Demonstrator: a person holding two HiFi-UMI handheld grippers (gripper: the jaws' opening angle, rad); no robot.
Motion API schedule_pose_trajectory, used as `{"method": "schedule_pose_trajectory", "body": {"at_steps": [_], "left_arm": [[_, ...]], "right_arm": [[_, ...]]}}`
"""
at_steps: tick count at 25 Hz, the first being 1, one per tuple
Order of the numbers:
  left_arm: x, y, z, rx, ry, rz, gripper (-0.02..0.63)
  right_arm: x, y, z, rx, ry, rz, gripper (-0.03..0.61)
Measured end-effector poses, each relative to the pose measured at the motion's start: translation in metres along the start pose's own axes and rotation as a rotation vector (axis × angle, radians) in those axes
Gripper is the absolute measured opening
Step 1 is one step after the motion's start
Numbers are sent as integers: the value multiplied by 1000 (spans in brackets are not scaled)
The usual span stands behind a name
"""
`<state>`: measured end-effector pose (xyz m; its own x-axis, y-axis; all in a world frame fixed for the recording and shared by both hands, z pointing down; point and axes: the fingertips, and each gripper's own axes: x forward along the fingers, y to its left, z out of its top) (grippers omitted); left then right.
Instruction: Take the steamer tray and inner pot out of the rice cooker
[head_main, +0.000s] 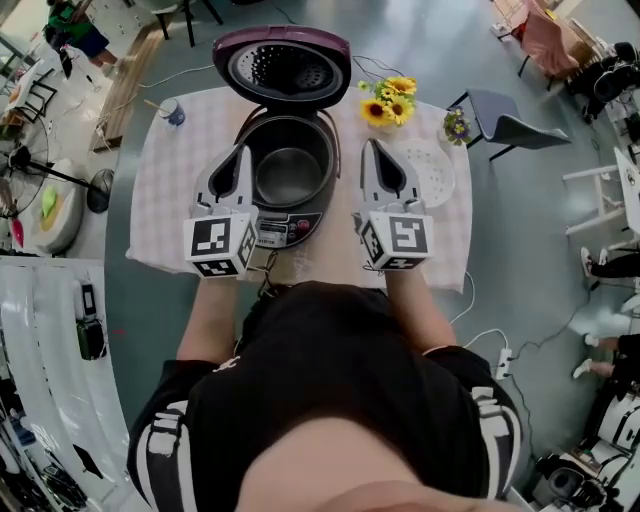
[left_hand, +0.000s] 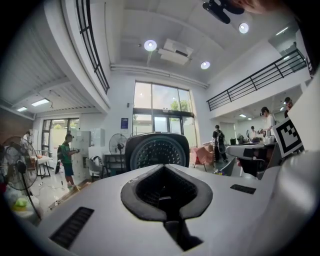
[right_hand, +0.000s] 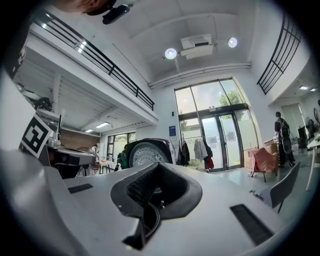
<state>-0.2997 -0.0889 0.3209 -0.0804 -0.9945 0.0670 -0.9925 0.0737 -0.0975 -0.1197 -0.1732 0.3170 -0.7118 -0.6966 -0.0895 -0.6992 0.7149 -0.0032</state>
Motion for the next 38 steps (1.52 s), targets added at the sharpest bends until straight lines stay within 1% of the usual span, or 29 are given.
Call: {"method": "schedule_pose_trajectory", "body": {"at_steps": [6,9,11,13,14,15,16,17,18,19,22,25,27,29,31,35,38], "left_arm": [[-10,36,-9,-10,3,13,5],[-9,53,-20,-22,47,27,5],[-8,62,-26,-45,60,26,5],[-9,71,-29,-70,59,12,5],[-8,75,-31,-74,62,2,6],[-7,78,-31,-74,62,-7,44],[-6,81,-31,-75,54,-16,180],[-5,84,-30,-83,41,-26,330],[-5,87,-28,-96,29,-34,356],[-5,91,-28,-112,23,-38,364],[-7,105,-33,-166,44,-51,368],[-11,121,-41,-252,72,-72,364],[-14,133,-47,-310,94,-84,323],[-15,143,-57,-363,134,-103,283],[-14,150,-69,-434,183,-140,278],[-17,161,-88,-648,260,-236,278],[-19,164,-102,-800,312,-299,278]], "right_arm": [[16,32,-5,1,10,13,-2],[25,43,-8,9,14,31,-2],[30,48,-9,44,8,40,-2],[34,53,-9,119,-10,74,1],[36,56,-9,173,-18,103,75],[38,59,-9,231,-27,128,171],[40,59,-9,287,-39,143,236],[41,58,-8,337,-51,148,276],[42,56,-8,379,-63,147,294],[43,54,-8,412,-71,146,309],[44,52,-9,470,-68,155,317],[47,54,-8,513,-43,194,316],[50,54,-7,556,-21,217,316],[51,50,-20,623,41,226,316],[50,46,-35,693,117,239,316],[52,44,-50,854,199,286,316],[51,48,-63,953,262,347,316]]}}
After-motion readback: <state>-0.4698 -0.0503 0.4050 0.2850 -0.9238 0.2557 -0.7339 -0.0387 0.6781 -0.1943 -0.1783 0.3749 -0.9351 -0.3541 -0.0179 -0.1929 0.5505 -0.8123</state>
